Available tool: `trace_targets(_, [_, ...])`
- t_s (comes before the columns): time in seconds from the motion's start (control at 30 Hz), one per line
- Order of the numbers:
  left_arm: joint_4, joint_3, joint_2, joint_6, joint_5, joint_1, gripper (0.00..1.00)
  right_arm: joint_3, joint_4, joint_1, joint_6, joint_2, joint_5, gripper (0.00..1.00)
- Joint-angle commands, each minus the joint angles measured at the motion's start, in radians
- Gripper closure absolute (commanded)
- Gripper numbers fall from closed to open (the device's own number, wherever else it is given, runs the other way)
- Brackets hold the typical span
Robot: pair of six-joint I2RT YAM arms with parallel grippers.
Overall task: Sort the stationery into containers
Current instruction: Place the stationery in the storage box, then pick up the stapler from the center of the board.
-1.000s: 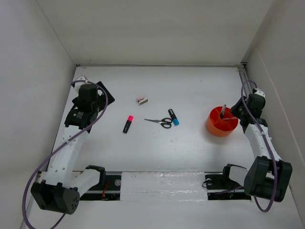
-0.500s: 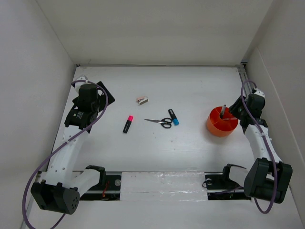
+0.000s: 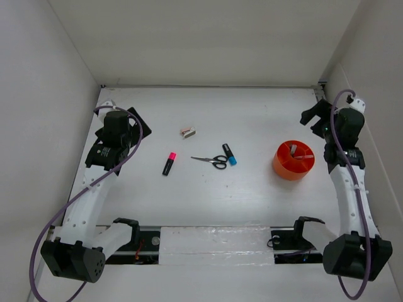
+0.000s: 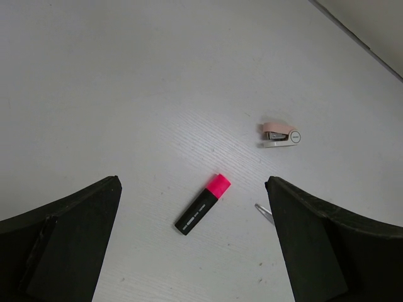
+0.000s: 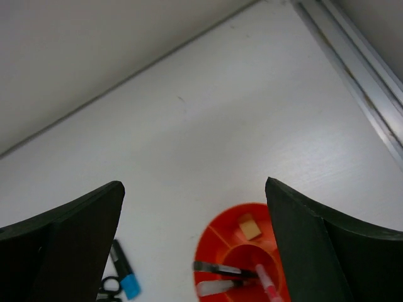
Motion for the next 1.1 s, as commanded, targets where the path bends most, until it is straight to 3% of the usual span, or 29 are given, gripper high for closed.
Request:
trace_targets(0.0, [0.011,0.003,0.000,0.006,-0.023,-0.001,0.00,0.114,-0.033,0.122,0.013,-0.062,0.049,0.00])
trace_targets(0.17, [0.011,0.003,0.000,0.006,-0.023,-0.001,0.00,0.219,-0.118,0.409,-0.002,-0.094,0.253,0.00])
trace_targets(0.33, [0.002,0.012,0.000,0.006,-0.046,-0.001,0.00,0.151,0.035,0.786,-0.065,-0.103,0.440,0.00])
trace_targets(0.4, [0.002,0.012,0.000,0.006,-0.055,-0.001,0.00,0.116,0.112,0.822,-0.038,-0.103,0.384,0.00])
trace_targets(0.47, [0.002,0.012,0.000,0.006,-0.066,-0.001,0.00,0.070,0.175,0.802,-0.034,-0.080,0.131,0.00])
trace_targets(0.53, [0.002,0.012,0.000,0.006,-0.066,-0.001,0.00,0.079,0.191,0.802,-0.036,-0.016,0.052,0.00])
trace_targets(0.63, [0.023,0.001,0.037,0.023,-0.035,-0.001,0.00,0.197,0.009,0.853,-0.022,0.093,0.191,0.00])
trace_targets(0.7, [0.047,0.001,0.096,0.052,0.073,-0.001,0.00,0.229,-0.043,0.912,-0.010,0.104,0.273,0.00])
trace_targets(0.9, [0.099,0.072,0.268,0.100,0.416,-0.001,0.00,0.231,-0.187,1.101,-0.001,-0.054,0.405,0.00])
trace_targets(1.0, [0.082,0.168,0.370,-0.015,0.454,-0.014,0.00,0.240,-0.279,1.149,0.022,-0.146,0.438,0.00])
trace_targets(1.07, [0.070,0.249,0.432,-0.084,0.405,-0.062,0.00,0.249,-0.320,1.192,0.044,-0.194,0.486,0.00])
